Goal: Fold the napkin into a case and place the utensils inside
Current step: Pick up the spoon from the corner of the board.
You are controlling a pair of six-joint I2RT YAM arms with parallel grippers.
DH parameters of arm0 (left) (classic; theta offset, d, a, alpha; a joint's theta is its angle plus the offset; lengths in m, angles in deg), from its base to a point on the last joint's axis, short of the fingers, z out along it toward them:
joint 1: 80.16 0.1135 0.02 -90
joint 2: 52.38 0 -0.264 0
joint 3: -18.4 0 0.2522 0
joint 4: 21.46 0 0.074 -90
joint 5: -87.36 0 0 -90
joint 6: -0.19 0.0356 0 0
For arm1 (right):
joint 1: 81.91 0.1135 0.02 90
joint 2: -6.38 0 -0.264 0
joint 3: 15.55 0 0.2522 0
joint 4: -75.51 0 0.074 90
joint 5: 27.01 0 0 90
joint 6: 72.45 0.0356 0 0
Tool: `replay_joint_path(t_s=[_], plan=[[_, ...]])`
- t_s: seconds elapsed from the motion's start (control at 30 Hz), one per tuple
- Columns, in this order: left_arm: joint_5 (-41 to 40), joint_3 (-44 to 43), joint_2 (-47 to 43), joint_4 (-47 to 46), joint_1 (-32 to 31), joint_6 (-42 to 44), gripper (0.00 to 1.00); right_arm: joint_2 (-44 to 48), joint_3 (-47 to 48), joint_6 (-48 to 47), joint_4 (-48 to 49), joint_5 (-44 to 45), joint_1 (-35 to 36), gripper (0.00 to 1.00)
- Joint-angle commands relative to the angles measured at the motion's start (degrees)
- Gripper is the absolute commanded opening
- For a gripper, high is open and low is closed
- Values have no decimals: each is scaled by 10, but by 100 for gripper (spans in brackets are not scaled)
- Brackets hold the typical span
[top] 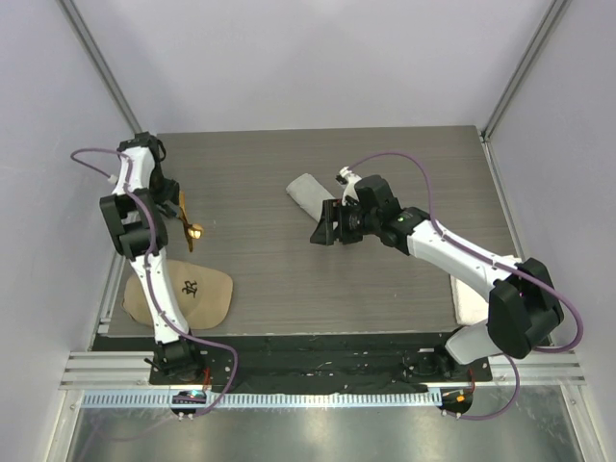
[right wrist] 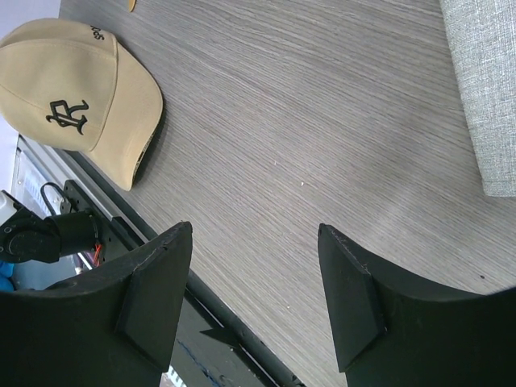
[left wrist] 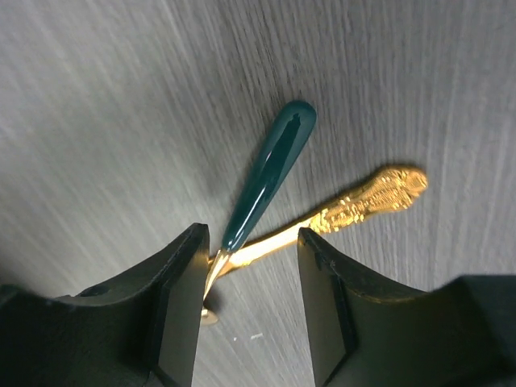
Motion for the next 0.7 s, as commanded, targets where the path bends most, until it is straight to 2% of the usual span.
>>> replay_joint_path(t_s=[0.0,0.13,0.2,0.33,0.47,0.6,0.67], plan=[[8,-17,16,-9,-1,-17,52,16,0,-9,24,0,-1,69],[1,30,9,-23,-3,-31,54,15,4,-6,28,2,1,69],[5,52,5,-49,-3,-33,49,15,4,-2,32,5,0,69],[6,93,-1,-71,-2,-32,16,17,6,-1,33,18,1,69],[14,122,-37,-104,-1,-21,0,16,12,-5,29,26,1,69],[39,100,-91,-104,-8,35,0,-4,41,-24,19,31,0,69],[64,111,-147,-115,-17,68,0,-19,50,-42,25,18,0,77]])
